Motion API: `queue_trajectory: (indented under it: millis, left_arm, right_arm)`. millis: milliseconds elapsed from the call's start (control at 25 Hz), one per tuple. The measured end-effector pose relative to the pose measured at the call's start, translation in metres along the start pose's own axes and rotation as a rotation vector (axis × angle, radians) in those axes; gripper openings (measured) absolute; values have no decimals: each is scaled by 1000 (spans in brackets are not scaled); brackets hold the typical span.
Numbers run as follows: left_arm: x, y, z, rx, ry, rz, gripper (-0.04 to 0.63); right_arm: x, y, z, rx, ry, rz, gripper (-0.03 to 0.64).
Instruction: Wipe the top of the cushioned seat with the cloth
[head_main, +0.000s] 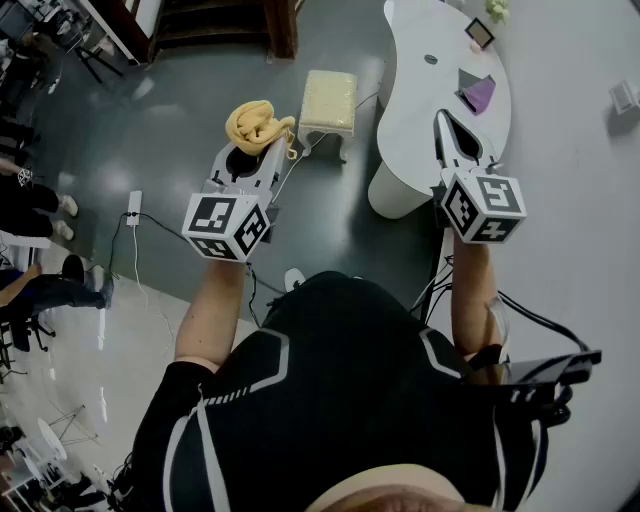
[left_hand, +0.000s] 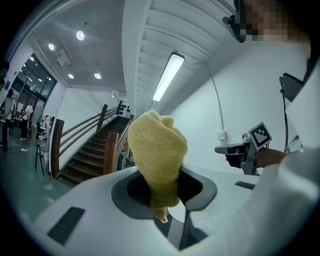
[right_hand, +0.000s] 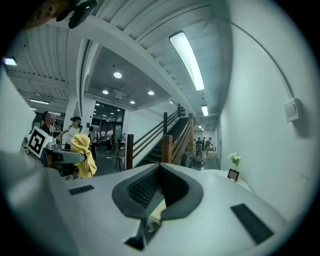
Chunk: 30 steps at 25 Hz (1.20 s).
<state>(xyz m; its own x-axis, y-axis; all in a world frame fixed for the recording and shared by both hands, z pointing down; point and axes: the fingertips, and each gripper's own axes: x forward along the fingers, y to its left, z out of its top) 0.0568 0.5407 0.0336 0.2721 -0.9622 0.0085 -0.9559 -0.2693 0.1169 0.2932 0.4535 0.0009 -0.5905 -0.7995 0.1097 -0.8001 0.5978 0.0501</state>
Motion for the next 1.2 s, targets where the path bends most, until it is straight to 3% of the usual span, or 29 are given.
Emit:
queue_trajectory:
  millis: [440,840,1200]
  left_arm:
    - [-9,7,-1,10,6,5,101]
    - [-15,18,-3,18,14,-7,101]
    - [-33,59,3,17,7,4,101]
  right_arm:
    - [5,5,6,41,-41,9,5]
    - [19,21,4,27,-15,20,5]
    - [48,54,13,15,-23,26,5]
